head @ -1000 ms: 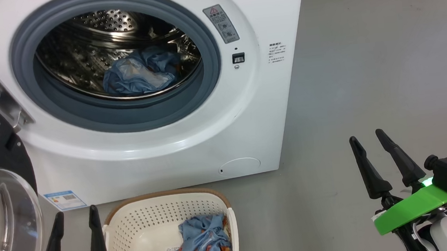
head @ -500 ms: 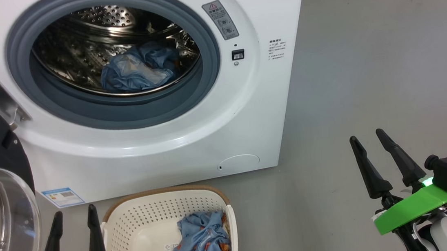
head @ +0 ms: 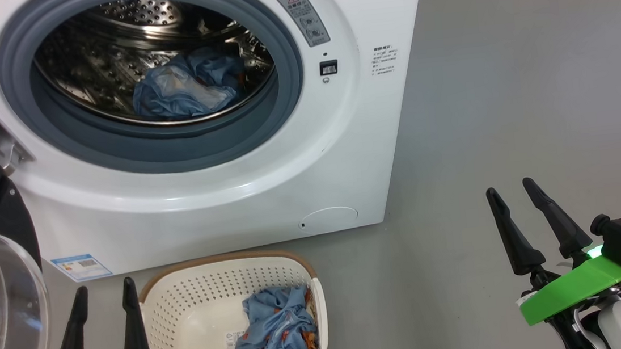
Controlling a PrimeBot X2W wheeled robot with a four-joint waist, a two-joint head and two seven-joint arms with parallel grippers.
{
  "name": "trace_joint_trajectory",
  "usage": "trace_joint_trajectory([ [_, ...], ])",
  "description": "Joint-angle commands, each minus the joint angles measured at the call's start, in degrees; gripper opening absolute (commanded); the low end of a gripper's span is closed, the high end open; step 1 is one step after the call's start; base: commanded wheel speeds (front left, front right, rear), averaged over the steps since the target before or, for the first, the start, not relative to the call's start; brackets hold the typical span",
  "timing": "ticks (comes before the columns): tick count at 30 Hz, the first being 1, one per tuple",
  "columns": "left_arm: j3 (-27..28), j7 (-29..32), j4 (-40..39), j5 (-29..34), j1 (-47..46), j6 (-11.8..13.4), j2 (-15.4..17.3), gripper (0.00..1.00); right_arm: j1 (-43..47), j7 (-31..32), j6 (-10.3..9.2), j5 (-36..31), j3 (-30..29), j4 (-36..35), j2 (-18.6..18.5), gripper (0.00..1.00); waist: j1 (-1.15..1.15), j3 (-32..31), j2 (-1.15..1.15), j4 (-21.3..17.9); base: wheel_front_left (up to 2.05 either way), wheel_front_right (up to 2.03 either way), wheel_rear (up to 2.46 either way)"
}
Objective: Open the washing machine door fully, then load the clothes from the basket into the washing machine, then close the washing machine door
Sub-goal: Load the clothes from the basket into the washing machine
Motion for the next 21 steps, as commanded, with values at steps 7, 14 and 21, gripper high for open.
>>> trace_joint_trajectory([
  [7,1.8,-0.3,-0.8,0.7,-3.5,-0.9,0.8,1.0,-1.6,-0.3,0.09,-0.6,0.4,-2.0,-0.2,1.0,0.0,2.4,0.0,-0.4,0.0,0.0,0.0],
  [14,1.3,-0.3,0.2,0.7,-5.0,-1.4,0.7,1.0,-2.5,-0.3,0.09,-0.7,0.2,-2.4,0.0,1.0,0.0,5.0,0.0,-0.6,0.0,0.0,0.0],
  [21,0.7,-0.3,1.6,0.7,-7.2,-2.1,0.8,1.0,-3.5,-0.3,0.09,-0.8,-0.2,-3.0,0.3,1.0,0.0,8.4,0.0,-1.0,0.0,0.0,0.0],
])
